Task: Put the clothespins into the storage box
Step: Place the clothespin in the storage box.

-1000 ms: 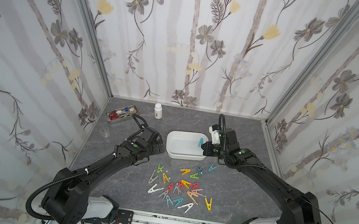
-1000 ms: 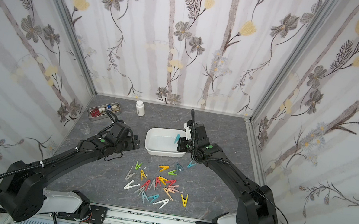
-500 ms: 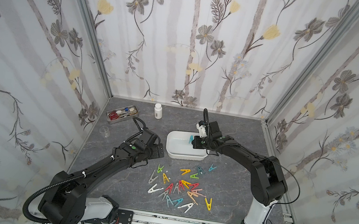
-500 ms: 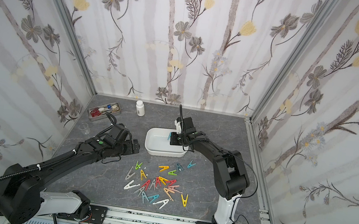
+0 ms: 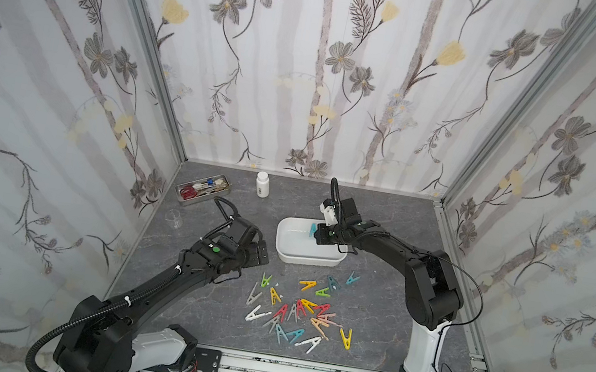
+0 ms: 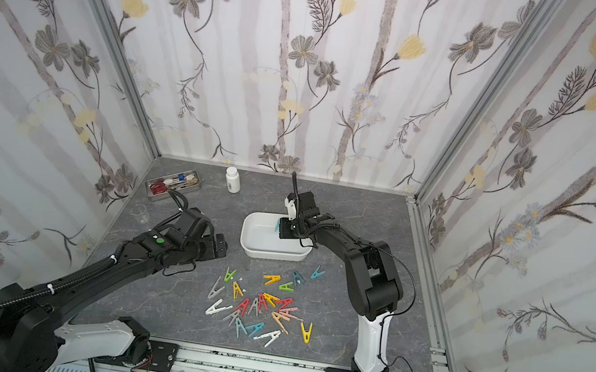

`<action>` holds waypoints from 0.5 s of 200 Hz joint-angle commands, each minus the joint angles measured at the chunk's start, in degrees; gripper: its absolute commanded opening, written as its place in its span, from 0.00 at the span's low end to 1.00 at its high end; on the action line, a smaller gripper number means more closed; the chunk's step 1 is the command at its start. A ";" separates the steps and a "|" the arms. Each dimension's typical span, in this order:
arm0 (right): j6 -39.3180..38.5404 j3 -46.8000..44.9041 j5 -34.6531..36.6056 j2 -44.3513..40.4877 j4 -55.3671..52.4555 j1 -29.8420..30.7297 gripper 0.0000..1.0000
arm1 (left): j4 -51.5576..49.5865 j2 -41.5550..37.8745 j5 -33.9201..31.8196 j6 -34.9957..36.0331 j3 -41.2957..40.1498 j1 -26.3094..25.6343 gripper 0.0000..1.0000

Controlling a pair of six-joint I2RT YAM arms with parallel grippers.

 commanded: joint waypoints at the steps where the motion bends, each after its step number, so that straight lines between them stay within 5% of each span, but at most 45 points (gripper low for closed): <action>1: -0.91 0.51 0.90 -0.54 -0.29 -0.02 0.11 | -0.78 0.48 -0.81 -0.23 0.37 0.06 0.99; 100: -2.23 1.89 1.95 -1.69 -2.29 0.22 0.14 | 0.73 2.00 2.68 -1.05 -2.85 -0.72 0.80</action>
